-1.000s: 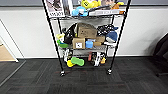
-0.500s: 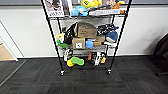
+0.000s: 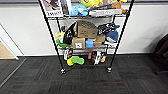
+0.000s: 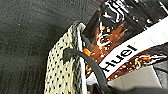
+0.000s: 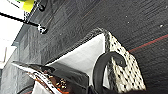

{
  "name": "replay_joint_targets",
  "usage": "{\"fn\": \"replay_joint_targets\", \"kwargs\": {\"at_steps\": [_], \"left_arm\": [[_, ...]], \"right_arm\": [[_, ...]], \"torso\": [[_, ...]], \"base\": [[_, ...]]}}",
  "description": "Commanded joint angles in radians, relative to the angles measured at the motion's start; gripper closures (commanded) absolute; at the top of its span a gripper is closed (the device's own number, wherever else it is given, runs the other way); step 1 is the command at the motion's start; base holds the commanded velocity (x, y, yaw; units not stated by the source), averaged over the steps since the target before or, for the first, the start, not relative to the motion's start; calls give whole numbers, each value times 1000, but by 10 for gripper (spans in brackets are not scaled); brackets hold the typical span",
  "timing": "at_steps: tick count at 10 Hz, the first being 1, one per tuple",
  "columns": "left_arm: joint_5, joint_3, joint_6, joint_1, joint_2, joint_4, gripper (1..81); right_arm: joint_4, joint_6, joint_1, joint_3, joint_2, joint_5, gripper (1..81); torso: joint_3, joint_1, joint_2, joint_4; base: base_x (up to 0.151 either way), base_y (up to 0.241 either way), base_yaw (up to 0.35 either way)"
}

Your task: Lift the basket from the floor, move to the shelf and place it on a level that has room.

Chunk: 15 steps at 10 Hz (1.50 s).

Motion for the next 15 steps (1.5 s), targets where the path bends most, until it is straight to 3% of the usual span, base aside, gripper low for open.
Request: {"fn": "replay_joint_targets", "kwargs": {"at_steps": [1,2,5,6,8,9,13,15], "left_arm": [[46,84,3,-115,-51,-12,811],[46,92,3,-115,-60,-12,811],[34,130,3,-115,-105,-12,811],[34,136,2,-115,-111,-12,811],[24,126,2,-128,-96,-12,811],[24,106,0,-139,-76,-14,811],[38,72,-16,-205,-43,-40,811],[40,105,-16,-227,-68,-49,811]], "right_arm": [[3,12,79,73,-24,-21,811],[2,12,80,74,-23,-19,811],[-1,12,86,74,-18,-19,811],[-1,12,89,73,-18,-19,811],[-3,12,118,65,-21,-27,811],[2,12,140,63,-23,-31,811],[8,46,212,59,-32,-48,811],[6,63,226,80,-52,-48,811]], "torso": [[97,-63,97,0],[98,-81,127,-22],[161,-131,206,-29],[194,-153,240,-14],[235,-197,306,-15],[193,-219,339,-15],[216,-293,454,-15],[284,-335,520,-15]], "base": [[0,0,0],[0,0,0],[0,0,0],[0,0,0],[0,0,0],[0,0,0],[0,0,0],[0,0,0]]}}
